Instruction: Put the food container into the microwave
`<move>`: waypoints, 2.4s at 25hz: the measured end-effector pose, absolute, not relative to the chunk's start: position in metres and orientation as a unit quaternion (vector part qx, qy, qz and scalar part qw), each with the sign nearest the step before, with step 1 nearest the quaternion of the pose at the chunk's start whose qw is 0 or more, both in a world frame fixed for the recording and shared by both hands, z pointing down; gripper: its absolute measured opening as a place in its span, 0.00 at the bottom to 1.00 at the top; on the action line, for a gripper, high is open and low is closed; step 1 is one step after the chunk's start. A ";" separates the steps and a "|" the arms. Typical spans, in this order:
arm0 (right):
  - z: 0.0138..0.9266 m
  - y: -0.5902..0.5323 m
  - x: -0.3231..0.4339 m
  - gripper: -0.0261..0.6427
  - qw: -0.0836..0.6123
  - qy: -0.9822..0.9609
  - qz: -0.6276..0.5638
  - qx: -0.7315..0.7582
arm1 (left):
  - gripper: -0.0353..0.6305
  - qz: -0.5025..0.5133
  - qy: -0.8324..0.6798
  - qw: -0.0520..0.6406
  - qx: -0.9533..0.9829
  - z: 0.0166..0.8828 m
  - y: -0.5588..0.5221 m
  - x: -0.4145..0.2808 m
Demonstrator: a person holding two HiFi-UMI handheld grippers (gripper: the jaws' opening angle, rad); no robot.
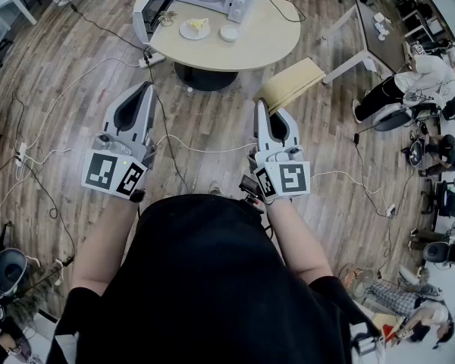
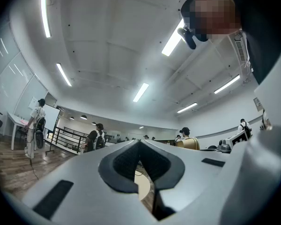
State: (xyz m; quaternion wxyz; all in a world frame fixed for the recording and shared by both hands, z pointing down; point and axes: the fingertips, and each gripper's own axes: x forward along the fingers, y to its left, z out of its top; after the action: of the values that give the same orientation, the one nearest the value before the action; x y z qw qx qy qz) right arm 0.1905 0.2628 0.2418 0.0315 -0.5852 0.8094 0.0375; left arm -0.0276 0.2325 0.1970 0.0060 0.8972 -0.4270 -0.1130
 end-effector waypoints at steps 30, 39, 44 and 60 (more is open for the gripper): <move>0.245 0.303 0.116 0.09 0.022 0.803 0.066 -0.592 | 0.08 -0.106 -0.386 0.023 0.916 0.219 0.255 -0.082; 0.252 0.323 0.083 0.09 0.017 0.799 0.060 -0.598 | 0.08 -0.106 -0.372 0.030 0.922 0.227 0.265 -0.107; 0.248 0.324 0.088 0.09 0.016 0.795 0.067 -0.603 | 0.08 -0.108 -0.374 0.033 0.921 0.229 0.266 -0.107; 0.251 0.267 0.098 0.09 0.031 0.813 0.059 -0.579 | 0.08 -0.091 -0.406 0.020 0.909 0.234 0.226 -0.094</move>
State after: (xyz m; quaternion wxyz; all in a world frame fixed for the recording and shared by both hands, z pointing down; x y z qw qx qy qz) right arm 0.0981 0.2667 0.2509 0.0306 -0.5789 0.8126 0.0594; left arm -0.0943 0.2258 0.2336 0.0198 0.9093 -0.4056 -0.0913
